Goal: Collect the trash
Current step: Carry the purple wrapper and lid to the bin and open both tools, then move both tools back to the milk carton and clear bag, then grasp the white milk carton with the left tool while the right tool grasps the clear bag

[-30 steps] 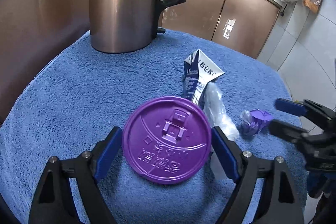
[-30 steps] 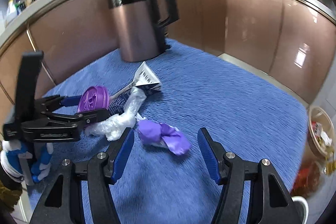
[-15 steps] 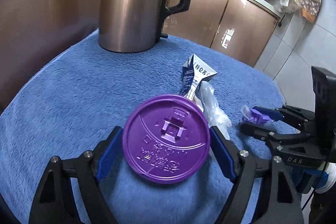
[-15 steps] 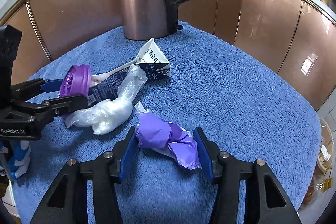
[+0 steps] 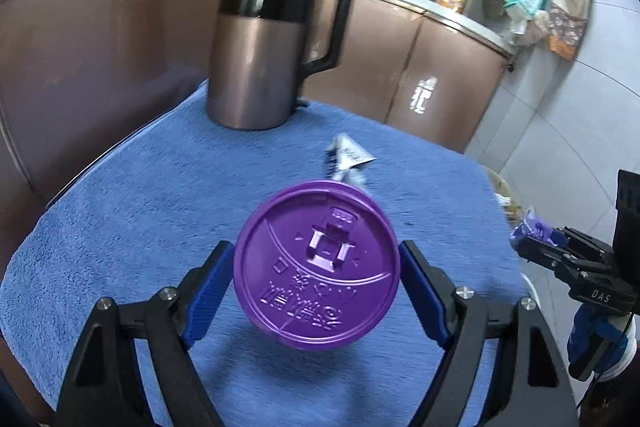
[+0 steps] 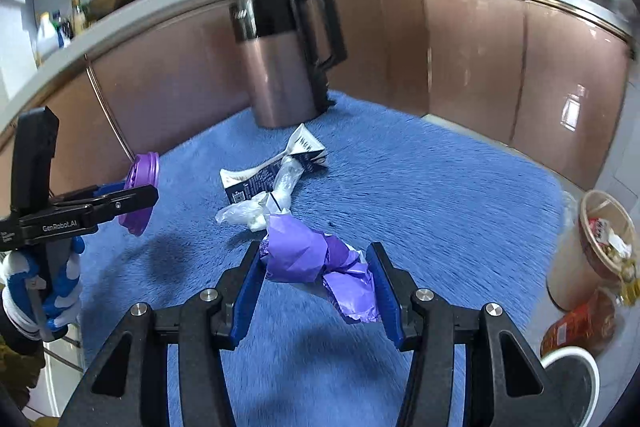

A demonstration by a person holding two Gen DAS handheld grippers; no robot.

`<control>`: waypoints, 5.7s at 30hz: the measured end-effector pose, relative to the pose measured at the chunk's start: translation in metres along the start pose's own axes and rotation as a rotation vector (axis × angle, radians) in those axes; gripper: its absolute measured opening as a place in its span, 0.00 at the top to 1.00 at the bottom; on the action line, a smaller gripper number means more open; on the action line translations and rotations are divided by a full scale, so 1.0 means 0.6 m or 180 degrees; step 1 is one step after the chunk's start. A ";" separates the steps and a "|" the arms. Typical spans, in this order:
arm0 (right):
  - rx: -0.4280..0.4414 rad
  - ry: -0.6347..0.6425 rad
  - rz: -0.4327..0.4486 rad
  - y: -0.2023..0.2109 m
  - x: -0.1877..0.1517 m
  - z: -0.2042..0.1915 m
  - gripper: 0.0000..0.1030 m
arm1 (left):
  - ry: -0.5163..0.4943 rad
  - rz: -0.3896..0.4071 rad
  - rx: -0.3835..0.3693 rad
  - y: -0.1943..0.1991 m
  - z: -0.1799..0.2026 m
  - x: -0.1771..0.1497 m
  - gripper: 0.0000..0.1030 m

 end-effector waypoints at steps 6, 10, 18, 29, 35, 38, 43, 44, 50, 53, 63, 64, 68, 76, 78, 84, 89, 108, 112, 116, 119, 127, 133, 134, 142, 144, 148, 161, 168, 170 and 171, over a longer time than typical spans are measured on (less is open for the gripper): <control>-0.0309 -0.0292 0.0211 0.107 -0.055 0.066 0.53 | -0.0231 0.0010 -0.0316 0.016 0.102 0.007 0.22; -0.0597 -0.0633 0.0253 0.162 -0.112 0.142 0.52 | -0.0493 -0.0084 -0.0568 0.001 0.206 0.013 0.22; -0.1156 -0.1385 0.0209 0.224 -0.226 0.308 0.52 | -0.1070 -0.0444 -0.1120 -0.084 0.470 0.013 0.22; -0.1480 -0.1826 -0.0093 0.179 -0.317 0.431 0.49 | -0.1311 -0.1004 -0.1434 -0.223 0.714 -0.007 0.19; -0.1650 -0.1948 -0.0175 0.173 -0.348 0.450 0.37 | -0.1362 -0.1155 -0.1580 -0.253 0.781 -0.013 0.19; -0.1690 -0.1987 -0.0186 0.179 -0.360 0.450 0.36 | -0.1295 -0.1183 -0.1645 -0.248 0.779 -0.012 0.19; -0.1706 -0.2051 -0.0127 0.193 -0.364 0.442 0.34 | -0.1223 -0.1224 -0.1732 -0.238 0.774 -0.012 0.19; -0.1707 -0.2058 -0.0120 0.194 -0.364 0.441 0.34 | -0.1213 -0.1244 -0.1759 -0.242 0.778 -0.009 0.19; -0.1740 -0.2061 -0.0101 0.206 -0.369 0.417 0.33 | -0.1156 -0.1378 -0.1854 -0.254 0.793 -0.018 0.18; -0.1738 -0.2083 -0.0111 0.211 -0.378 0.409 0.33 | -0.1144 -0.1406 -0.1843 -0.257 0.801 -0.023 0.18; -0.1701 -0.2119 -0.0151 0.208 -0.394 0.395 0.33 | -0.1167 -0.1451 -0.1881 -0.256 0.819 -0.037 0.18; -0.1698 -0.2114 -0.0155 0.208 -0.395 0.392 0.32 | -0.1144 -0.1473 -0.1888 -0.258 0.819 -0.038 0.18; -0.1711 -0.2102 -0.0156 0.210 -0.399 0.387 0.32 | -0.1096 -0.1551 -0.1899 -0.268 0.817 -0.041 0.18; -0.1746 -0.2139 -0.0168 0.212 -0.411 0.388 0.31 | -0.1003 -0.1614 -0.1851 -0.282 0.811 -0.043 0.18; -0.1751 -0.2142 -0.0172 0.214 -0.414 0.387 0.30 | -0.1010 -0.1597 -0.1852 -0.284 0.811 -0.043 0.18; -0.1757 -0.2162 -0.0182 0.215 -0.425 0.385 0.28 | -0.1209 -0.1404 -0.1700 -0.285 0.817 -0.051 0.18; -0.1736 -0.2210 -0.0210 0.212 -0.438 0.387 0.28 | -0.1147 -0.1637 -0.1805 -0.303 0.821 -0.065 0.18; -0.1715 -0.2261 -0.0261 0.200 -0.450 0.388 0.24 | -0.1138 -0.1489 -0.1677 -0.293 0.806 -0.067 0.16; -0.1679 -0.2217 -0.0218 0.201 -0.442 0.382 0.21 | -0.1180 -0.1323 -0.1635 -0.256 0.777 -0.061 0.16; -0.1620 -0.2127 -0.0121 0.209 -0.424 0.365 0.19 | -0.1341 -0.1210 -0.1508 -0.205 0.730 -0.053 0.16; -0.1547 -0.2007 -0.0044 0.216 -0.401 0.344 0.19 | -0.1297 -0.1081 -0.1377 -0.171 0.677 -0.041 0.16; -0.1327 -0.1541 0.0049 0.219 -0.322 0.263 0.19 | -0.0931 -0.0814 -0.1074 -0.102 0.497 0.002 0.16; -0.1092 -0.1079 0.0091 0.207 -0.239 0.180 0.22 | -0.0653 -0.0597 -0.0654 -0.068 0.316 0.037 0.17; -0.1041 -0.1024 0.0095 0.203 -0.227 0.172 0.22 | -0.0610 -0.0568 -0.0577 -0.065 0.291 0.042 0.17; -0.0563 -0.0685 0.0073 0.164 -0.118 0.103 0.31 | -0.0247 -0.0564 0.0006 -0.091 0.090 0.088 0.18; -0.0486 -0.0596 0.0040 0.145 -0.091 0.085 0.34 | -0.0210 -0.0668 0.0083 -0.115 0.060 0.100 0.20; -0.0369 -0.0445 -0.0066 0.103 -0.049 0.062 0.38 | -0.0254 -0.0821 0.0172 -0.161 0.037 0.114 0.28; 0.0003 -0.0112 -0.0439 -0.053 0.040 0.005 0.46 | -0.0349 -0.1090 0.0142 -0.249 -0.010 0.103 0.48; 0.0304 -0.0211 -0.0622 -0.140 0.079 -0.011 0.52 | -0.0193 -0.0924 -0.0041 -0.223 -0.053 0.092 0.51; 0.0375 -0.0255 -0.0657 -0.164 0.093 -0.017 0.53 | -0.0150 -0.0886 -0.0043 -0.213 -0.069 0.087 0.51; 0.0433 -0.0290 -0.0682 -0.179 0.101 -0.021 0.53 | -0.0134 -0.0867 -0.0037 -0.207 -0.074 0.084 0.51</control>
Point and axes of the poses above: each gripper's, at about its wrist camera, not at the fingertips, and y roughly against the way its jaws point, z to its right, x to its top, the point moved 2 cm from there along -y, roughly the way its jaws point, and after that the axes turned 10 degrees about -z, right-handed, at the moved point
